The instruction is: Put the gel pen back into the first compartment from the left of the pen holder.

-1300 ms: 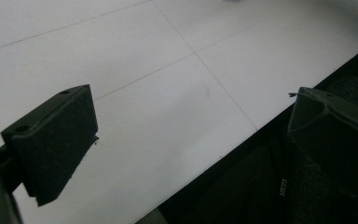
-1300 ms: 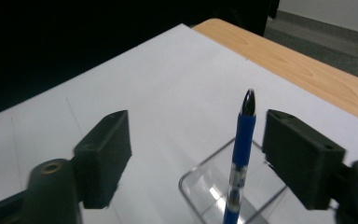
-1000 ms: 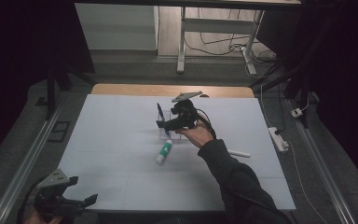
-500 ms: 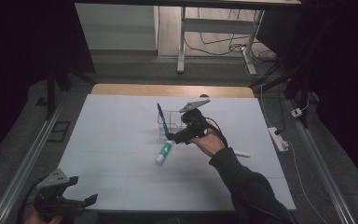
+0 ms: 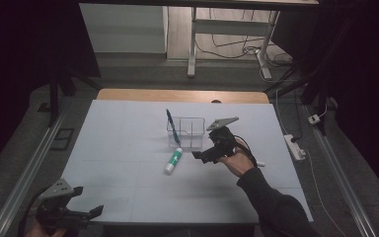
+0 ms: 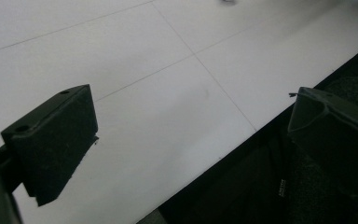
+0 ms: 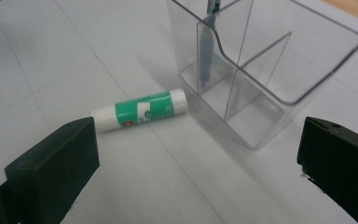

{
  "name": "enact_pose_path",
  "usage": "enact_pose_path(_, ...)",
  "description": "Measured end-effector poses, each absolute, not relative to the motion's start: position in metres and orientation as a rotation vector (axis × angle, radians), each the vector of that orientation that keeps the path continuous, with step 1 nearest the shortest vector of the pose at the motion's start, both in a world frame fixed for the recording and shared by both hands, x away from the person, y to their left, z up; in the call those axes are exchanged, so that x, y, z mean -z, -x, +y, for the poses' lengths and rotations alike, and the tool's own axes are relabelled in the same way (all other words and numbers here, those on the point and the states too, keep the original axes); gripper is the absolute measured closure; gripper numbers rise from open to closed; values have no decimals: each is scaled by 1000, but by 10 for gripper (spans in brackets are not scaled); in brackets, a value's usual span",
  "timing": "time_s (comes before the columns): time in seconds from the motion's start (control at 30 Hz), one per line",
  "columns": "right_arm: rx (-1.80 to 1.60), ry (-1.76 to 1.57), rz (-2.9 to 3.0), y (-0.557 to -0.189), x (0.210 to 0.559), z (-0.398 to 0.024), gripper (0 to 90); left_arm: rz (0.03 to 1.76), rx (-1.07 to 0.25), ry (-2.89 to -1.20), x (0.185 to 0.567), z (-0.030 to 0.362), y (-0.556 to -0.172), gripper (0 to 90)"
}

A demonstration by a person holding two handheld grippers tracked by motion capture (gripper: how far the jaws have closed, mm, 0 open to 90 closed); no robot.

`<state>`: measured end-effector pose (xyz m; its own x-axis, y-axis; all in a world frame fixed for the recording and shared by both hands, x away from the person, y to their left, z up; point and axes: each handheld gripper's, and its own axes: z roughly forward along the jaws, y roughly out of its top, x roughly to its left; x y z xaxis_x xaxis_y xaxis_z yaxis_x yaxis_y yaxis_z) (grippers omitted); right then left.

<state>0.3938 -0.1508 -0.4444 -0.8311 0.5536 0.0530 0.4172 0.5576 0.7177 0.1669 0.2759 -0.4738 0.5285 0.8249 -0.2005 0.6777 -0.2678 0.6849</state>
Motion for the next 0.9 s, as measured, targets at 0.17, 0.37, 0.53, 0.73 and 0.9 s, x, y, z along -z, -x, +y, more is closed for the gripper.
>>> enact_pose_path(0.17, -1097, -830, 2612, -385, 446, -162, 0, 1217, -252, -2024, 474, 276, -167, 19)
enact_pose_path(0.37, -1071, -866, 2607, -375, 451, -176, 0, 1218, -253, -2027, 474, 276, -167, 19)
enact_pose_path(0.53, -1073, -906, 2590, -364, 454, -188, 0, 1219, -253, -2027, 474, 275, -167, 19)
enact_pose_path(0.73, -1051, -919, 2569, -353, 458, -201, 0, 1219, -253, -2030, 474, 275, -167, 19)
enact_pose_path(0.9, -1034, -928, 2554, -347, 458, -211, 0, 1219, -253, -2028, 474, 275, -167, 19)
